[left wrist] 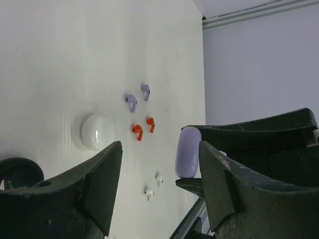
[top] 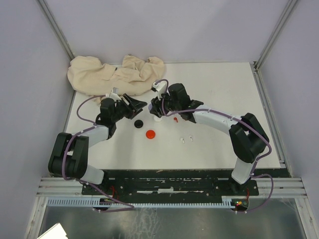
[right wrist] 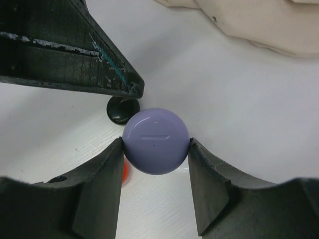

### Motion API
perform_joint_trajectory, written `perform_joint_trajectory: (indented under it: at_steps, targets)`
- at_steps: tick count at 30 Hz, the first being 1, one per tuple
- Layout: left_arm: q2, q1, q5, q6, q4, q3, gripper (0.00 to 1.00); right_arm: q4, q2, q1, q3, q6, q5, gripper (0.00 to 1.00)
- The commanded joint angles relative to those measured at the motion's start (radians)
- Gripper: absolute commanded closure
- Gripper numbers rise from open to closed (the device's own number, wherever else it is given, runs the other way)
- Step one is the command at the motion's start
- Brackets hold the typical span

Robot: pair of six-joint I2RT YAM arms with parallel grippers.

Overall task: Insert the wireless bluetooth earbuds into the charging case
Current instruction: Open the charging case.

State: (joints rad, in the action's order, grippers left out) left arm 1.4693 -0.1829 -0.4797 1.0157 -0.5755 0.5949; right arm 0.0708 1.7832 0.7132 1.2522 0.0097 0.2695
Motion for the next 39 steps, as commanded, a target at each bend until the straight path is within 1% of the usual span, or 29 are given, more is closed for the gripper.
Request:
perform_joint_trajectory:
  at_steps: [1,11,15,19,26,30,39]
  targets:
    - [-0.002,-0.008,-0.024,0.033,-0.093,0.020,0.31,0.007,-0.042,0.004,0.004,-0.010,0.052,0.89]
    - [0.025,-0.054,-0.045,0.055,-0.159,0.019,0.33,0.005,-0.022,0.004,0.018,0.001,0.090,0.90]
    - [0.024,-0.066,-0.045,0.058,-0.169,0.013,0.35,0.007,-0.018,0.004,0.022,0.006,0.096,0.90]
    - [0.022,-0.073,-0.044,0.063,-0.179,0.007,0.41,0.007,-0.013,0.005,0.023,0.006,0.094,0.90]
    - [0.016,-0.075,-0.043,0.067,-0.193,-0.008,0.56,0.010,-0.011,0.003,0.026,0.008,0.091,0.90]
    - [0.016,-0.075,-0.042,0.073,-0.207,-0.016,0.63,0.012,-0.011,0.004,0.028,0.013,0.087,0.90]
    - [0.013,-0.083,-0.049,0.075,-0.221,-0.024,0.62,0.016,-0.004,0.002,0.035,0.026,0.087,0.91]
